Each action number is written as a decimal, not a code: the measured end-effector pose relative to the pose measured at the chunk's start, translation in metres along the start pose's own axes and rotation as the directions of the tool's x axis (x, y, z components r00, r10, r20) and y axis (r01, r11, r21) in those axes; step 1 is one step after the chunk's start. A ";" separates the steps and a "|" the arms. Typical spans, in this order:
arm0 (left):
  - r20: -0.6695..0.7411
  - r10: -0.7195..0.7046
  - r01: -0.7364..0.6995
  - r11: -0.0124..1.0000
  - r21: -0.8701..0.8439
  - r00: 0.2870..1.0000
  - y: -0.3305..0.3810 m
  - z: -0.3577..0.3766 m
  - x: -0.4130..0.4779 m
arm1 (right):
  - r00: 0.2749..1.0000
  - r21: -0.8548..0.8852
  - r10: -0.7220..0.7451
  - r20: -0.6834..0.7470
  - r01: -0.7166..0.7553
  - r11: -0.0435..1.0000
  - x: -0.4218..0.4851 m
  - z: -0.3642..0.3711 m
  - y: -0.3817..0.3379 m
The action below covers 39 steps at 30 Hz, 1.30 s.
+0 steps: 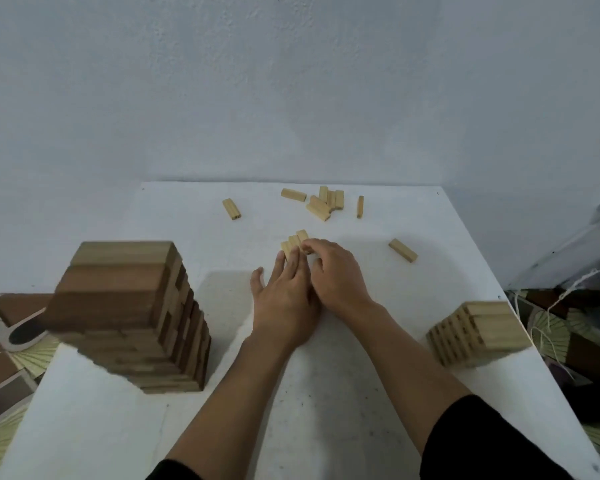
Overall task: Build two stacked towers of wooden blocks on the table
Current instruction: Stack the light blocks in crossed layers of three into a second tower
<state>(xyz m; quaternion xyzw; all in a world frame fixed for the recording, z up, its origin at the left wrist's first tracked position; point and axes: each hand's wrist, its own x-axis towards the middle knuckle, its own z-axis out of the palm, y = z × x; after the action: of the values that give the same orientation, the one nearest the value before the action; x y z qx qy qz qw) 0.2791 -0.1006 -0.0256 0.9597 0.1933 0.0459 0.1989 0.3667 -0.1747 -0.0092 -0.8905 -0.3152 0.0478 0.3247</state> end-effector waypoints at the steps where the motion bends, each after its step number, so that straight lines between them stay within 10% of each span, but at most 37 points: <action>1: 0.004 0.004 -0.004 1.000 -0.002 1.000 0.000 0.002 -0.006 | 1.000 0.032 0.008 -0.010 -0.008 0.999 -0.008 0.000 0.002; 20: -0.005 0.273 -0.272 0.958 0.088 0.962 -0.003 0.001 -0.175 | 0.994 0.192 -0.045 -0.101 0.064 0.979 -0.202 -0.009 0.002; 32: -0.192 0.282 -0.331 0.888 -0.318 0.940 -0.025 -0.022 -0.188 | 0.995 0.259 -0.086 -0.058 0.098 0.961 -0.218 -0.023 0.006; 39: 0.044 0.232 -0.207 0.926 -0.316 0.972 -0.036 -0.030 -0.161 | 0.977 0.058 -0.067 0.203 0.056 0.997 -0.188 -0.038 0.005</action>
<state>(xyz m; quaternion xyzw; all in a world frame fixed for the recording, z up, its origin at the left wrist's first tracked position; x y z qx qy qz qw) 0.1131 -0.1216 -0.0146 0.9333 0.0668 0.0588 0.3478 0.2303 -0.3097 -0.0054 -0.8619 -0.3729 0.1372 0.3150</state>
